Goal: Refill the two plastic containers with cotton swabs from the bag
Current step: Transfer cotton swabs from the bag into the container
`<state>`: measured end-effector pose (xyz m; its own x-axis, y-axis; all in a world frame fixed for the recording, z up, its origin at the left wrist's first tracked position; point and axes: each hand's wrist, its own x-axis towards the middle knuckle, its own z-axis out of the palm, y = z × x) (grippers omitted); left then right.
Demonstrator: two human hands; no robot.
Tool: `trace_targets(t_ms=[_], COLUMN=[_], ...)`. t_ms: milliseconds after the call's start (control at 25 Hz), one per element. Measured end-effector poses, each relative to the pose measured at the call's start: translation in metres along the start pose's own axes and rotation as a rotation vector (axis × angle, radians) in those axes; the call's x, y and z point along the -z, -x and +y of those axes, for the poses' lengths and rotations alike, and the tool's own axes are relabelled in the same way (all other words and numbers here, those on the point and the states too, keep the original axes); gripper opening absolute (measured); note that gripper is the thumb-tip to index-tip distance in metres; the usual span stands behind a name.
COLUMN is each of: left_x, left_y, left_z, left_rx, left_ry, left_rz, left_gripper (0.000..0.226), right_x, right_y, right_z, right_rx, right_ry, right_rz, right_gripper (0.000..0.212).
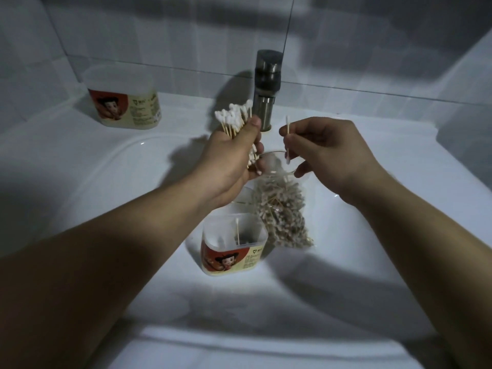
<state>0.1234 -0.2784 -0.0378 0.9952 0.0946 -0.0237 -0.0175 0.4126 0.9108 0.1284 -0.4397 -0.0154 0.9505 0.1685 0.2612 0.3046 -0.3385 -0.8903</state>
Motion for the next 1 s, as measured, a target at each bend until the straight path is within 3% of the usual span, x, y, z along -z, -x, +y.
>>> trace_targets(t_ms=[280, 480, 600, 720, 1000], left_x=[-0.003, -0.002, -0.003, -0.005, -0.003], left_y=[0.012, 0.014, 0.017, 0.02, 0.021], left_z=[0.001, 0.006, 0.006, 0.006, 0.008], left_rx=[0.016, 0.088, 0.139, 0.167, 0.207], left_ry=[-0.208, -0.251, -0.246, -0.162, -0.197], left_rz=[-0.163, -0.15, -0.199, -0.218, -0.254], left_gripper=[0.002, 0.02, 0.023, 0.014, 0.018], right_x=[-0.005, -0.002, 0.004, 0.004, 0.002], right_y=[0.006, 0.006, 0.003, 0.001, 0.003], right_z=[0.001, 0.004, 0.007, 0.008, 0.007], right_rx=[0.095, 0.23, 0.375, 0.37, 0.458], right_ry=[0.137, 0.463, 0.534, 0.652, 0.735], right_rz=[-0.05, -0.054, -0.211, -0.358, -0.258], right_gripper=[0.043, 0.071, 0.104, 0.126, 0.095])
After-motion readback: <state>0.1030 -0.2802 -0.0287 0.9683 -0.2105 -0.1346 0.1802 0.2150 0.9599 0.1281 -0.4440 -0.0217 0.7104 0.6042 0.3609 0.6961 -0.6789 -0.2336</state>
